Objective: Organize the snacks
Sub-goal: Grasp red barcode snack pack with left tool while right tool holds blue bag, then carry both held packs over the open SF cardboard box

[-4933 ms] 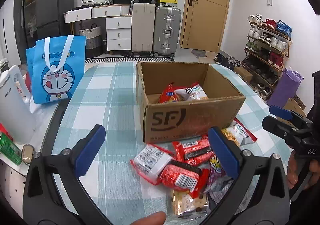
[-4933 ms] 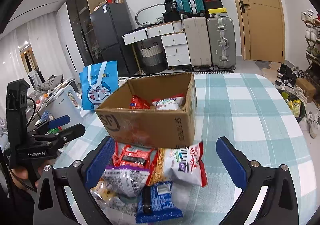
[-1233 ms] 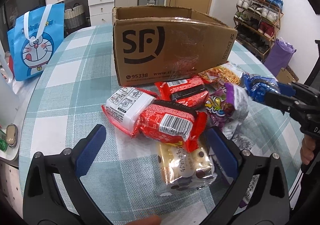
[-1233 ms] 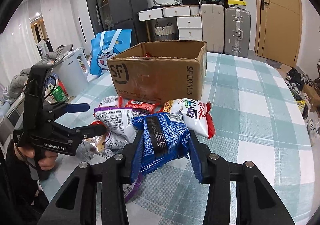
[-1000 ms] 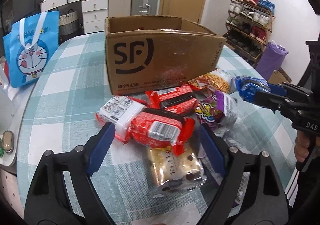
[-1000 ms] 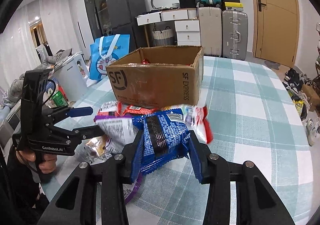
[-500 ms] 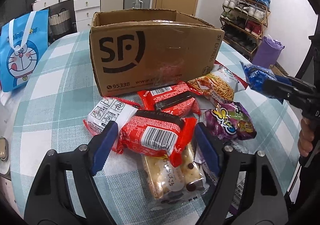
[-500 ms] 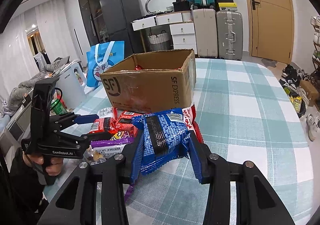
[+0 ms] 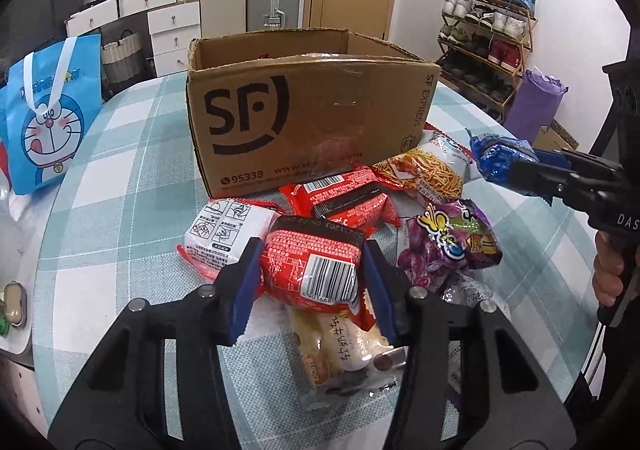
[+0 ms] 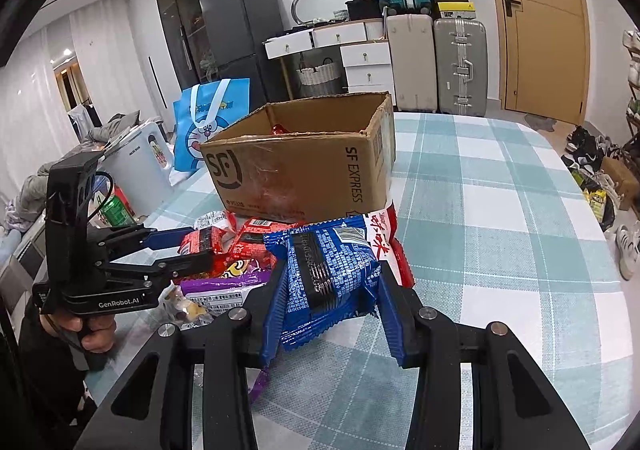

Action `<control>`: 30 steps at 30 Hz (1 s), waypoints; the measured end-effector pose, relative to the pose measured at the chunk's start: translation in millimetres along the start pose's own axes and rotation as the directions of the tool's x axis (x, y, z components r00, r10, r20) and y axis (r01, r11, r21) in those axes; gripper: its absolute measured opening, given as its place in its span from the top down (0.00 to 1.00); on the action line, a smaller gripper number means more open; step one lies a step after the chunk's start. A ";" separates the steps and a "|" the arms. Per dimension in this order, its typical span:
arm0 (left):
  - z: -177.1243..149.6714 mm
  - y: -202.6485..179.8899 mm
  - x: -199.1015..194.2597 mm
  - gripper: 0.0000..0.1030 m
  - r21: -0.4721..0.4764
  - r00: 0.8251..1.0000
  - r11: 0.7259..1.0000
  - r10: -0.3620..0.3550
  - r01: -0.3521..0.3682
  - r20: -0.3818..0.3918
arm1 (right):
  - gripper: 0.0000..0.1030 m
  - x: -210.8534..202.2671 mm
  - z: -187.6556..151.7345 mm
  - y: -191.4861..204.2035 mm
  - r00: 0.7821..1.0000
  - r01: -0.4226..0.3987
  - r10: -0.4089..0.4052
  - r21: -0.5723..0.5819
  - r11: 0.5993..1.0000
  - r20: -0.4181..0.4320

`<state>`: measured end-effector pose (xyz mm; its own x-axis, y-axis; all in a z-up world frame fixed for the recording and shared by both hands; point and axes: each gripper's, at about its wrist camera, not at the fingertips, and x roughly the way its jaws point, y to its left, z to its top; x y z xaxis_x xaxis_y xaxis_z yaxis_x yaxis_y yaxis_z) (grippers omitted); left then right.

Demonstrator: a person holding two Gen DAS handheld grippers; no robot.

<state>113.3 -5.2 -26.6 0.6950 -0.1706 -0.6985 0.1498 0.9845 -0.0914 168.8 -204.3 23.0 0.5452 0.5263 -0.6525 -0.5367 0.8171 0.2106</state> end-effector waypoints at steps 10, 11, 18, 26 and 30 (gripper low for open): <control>-0.6 -0.8 -25.1 0.55 -0.012 0.999 1.000 0.015 -0.014 0.052 | 0.59 -6.5 2.2 -0.2 0.999 -0.002 0.002 0.010 1.000 0.035; 0.1 -0.9 -27.6 0.55 -0.014 0.998 1.000 0.015 -0.014 0.058 | 0.59 -7.5 2.9 0.3 0.999 -0.005 0.004 0.013 1.000 0.039; 9.0 -2.2 -48.7 0.55 -0.019 0.994 1.000 0.024 -0.022 0.105 | 0.59 -13.7 9.4 6.9 0.996 -0.013 0.012 0.016 1.000 0.083; 26.8 4.8 -66.2 0.55 -0.042 0.988 0.999 0.040 -0.034 0.149 | 0.59 -9.4 25.0 12.6 0.995 -0.003 0.002 0.012 1.000 0.095; 41.6 4.4 -69.2 0.55 -0.051 0.985 0.998 0.050 -0.042 0.163 | 0.59 -5.8 35.5 13.7 0.995 -0.003 0.001 0.019 1.000 0.103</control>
<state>95.1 9.2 50.9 0.8069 -0.1260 -0.5771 0.0846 0.9916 -0.0981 181.1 -187.8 55.5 0.6081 0.5490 -0.5735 -0.5261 0.8196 0.2267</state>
